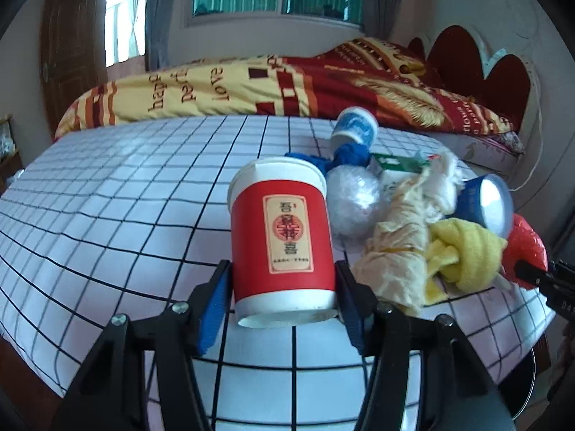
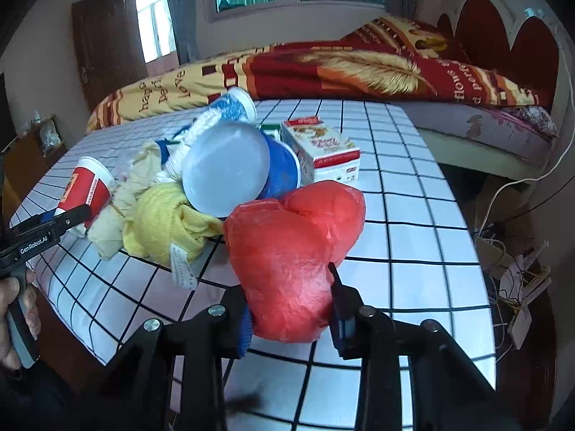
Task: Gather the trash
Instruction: 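Carry the cup and bag in both tools over the black trash bin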
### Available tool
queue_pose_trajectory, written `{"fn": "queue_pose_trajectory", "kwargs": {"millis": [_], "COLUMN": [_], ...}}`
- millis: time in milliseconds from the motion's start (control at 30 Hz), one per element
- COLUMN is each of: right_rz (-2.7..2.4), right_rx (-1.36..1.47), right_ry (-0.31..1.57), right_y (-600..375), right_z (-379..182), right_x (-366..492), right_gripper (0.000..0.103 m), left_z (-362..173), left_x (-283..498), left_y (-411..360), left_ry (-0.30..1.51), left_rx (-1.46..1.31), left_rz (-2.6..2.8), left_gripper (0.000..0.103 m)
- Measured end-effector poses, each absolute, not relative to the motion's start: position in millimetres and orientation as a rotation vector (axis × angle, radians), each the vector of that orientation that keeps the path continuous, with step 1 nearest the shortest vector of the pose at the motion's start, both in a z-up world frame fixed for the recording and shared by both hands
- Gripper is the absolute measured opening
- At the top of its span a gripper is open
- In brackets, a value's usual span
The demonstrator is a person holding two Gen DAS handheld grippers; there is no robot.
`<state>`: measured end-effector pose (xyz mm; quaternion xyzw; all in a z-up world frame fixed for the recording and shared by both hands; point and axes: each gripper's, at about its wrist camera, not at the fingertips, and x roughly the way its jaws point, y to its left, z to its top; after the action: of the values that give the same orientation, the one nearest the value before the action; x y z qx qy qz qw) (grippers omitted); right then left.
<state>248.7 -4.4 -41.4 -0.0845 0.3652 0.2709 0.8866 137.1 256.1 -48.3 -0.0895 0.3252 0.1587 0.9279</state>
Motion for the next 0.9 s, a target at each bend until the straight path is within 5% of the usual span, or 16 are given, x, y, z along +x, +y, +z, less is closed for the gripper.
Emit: {"fn": "queue_pose_trajectory", "kwargs": {"millis": [900], "right_rz": [0.310], "right_rx": [-0.028], "right_ry": [0.628], "right_y": [-208], "right_z": [9], "right_x": [126], "right_gripper": [0.036], "left_z": [-21], "left_x": [103], "left_y": [49], "left_ry": [0.590], "left_rx": [-0.012], "left_rz": [-0.134], "left_gripper": [0.058]}}
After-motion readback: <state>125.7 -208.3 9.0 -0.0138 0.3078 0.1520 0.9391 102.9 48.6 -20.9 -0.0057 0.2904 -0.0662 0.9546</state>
